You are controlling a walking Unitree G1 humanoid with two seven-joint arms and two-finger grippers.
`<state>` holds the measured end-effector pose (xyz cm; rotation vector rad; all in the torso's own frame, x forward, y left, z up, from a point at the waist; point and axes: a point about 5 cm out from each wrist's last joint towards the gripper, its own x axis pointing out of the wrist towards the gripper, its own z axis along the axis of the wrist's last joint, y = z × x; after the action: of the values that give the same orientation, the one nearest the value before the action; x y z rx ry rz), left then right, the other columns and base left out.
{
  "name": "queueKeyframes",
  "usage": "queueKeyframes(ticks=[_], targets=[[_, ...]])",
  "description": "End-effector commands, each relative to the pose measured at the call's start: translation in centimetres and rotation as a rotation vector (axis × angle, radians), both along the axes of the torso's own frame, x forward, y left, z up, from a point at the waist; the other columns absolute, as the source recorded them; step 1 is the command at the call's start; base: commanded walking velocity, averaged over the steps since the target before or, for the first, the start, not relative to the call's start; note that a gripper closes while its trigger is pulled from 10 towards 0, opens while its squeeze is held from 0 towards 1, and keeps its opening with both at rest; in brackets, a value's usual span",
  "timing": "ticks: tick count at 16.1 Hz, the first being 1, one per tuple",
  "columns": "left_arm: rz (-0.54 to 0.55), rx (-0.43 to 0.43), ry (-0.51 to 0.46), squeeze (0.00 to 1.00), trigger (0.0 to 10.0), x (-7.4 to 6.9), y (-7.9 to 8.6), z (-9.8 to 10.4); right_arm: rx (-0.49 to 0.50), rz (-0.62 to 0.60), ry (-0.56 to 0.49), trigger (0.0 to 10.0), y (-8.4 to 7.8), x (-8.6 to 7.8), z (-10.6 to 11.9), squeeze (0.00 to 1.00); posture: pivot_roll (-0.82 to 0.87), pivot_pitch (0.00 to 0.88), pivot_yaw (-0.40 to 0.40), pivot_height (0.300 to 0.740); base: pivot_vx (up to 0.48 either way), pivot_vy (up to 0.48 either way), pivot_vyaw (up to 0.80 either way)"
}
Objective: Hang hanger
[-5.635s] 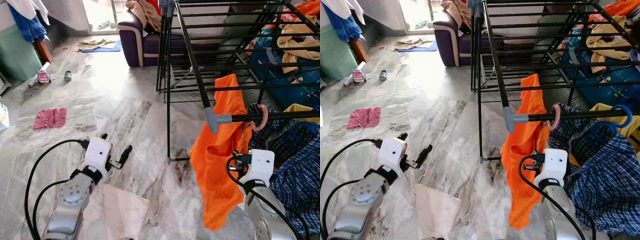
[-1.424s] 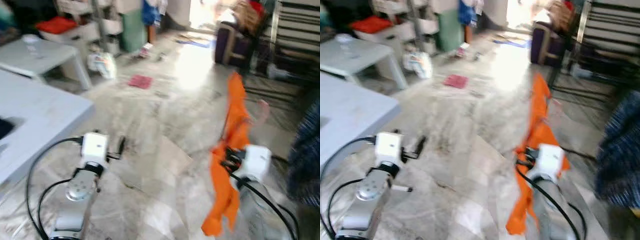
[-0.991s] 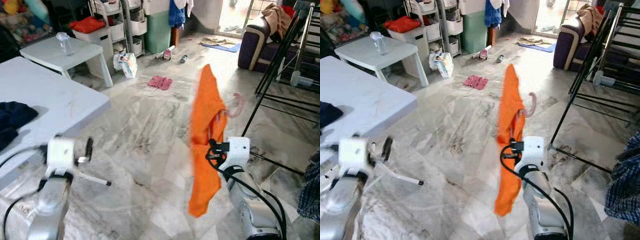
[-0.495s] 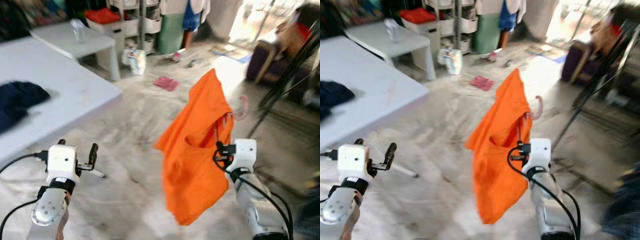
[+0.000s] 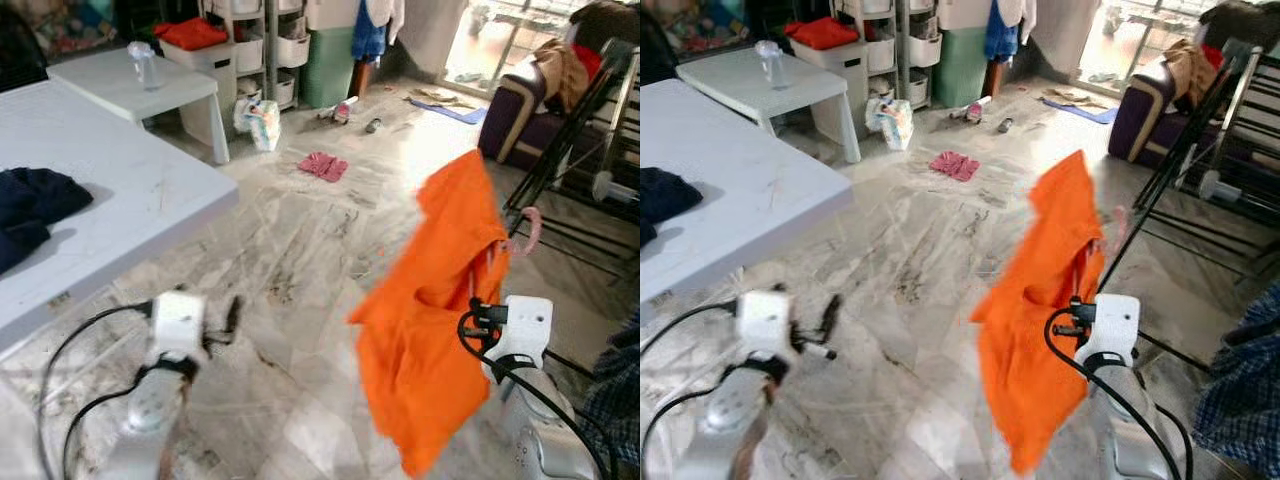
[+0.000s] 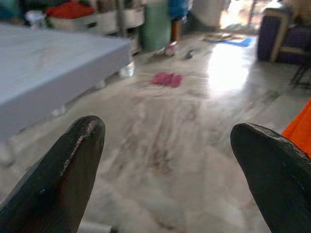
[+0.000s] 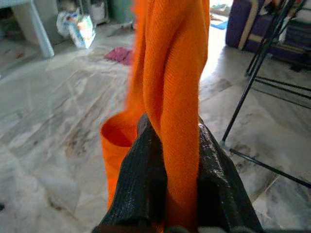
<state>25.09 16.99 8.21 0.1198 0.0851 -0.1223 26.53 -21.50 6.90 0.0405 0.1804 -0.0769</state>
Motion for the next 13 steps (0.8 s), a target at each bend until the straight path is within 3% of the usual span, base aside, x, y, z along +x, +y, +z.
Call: queueKeyframes(ticks=[1, 5, 10, 13], targets=[[-0.011, 0.001, 0.021, 0.00, 10.0, -0.2, -0.4, -0.7, -0.027, 0.004, -0.054, 10.0, -0.3, 0.0, 1.1, 0.00, 0.05, 0.000, -0.077, 0.740, 0.000, 0.000, 0.00], [-0.082, 0.009, 0.064, 0.00, 10.0, -1.3, -0.7, -0.6, -0.030, -0.088, -0.029, 10.0, -1.4, -2.3, 0.7, 0.00, 0.04, 0.054, -0.029, 0.740, 0.000, 0.000, 0.00], [-0.039, 0.005, 0.066, 0.00, 10.0, -0.7, -0.1, -0.8, -0.033, -0.100, -0.005, 10.0, -1.7, -2.7, 0.3, 0.00, 0.02, 0.069, -0.035, 0.740, 0.000, 0.000, 0.00], [-0.073, -0.017, 0.095, 0.00, 10.0, -2.5, -1.4, -1.4, -0.080, -0.121, 0.035, 10.0, -3.4, -4.4, -0.1, 0.00, 0.01, 0.075, -0.034, 0.740, 0.000, 0.000, 0.00]])
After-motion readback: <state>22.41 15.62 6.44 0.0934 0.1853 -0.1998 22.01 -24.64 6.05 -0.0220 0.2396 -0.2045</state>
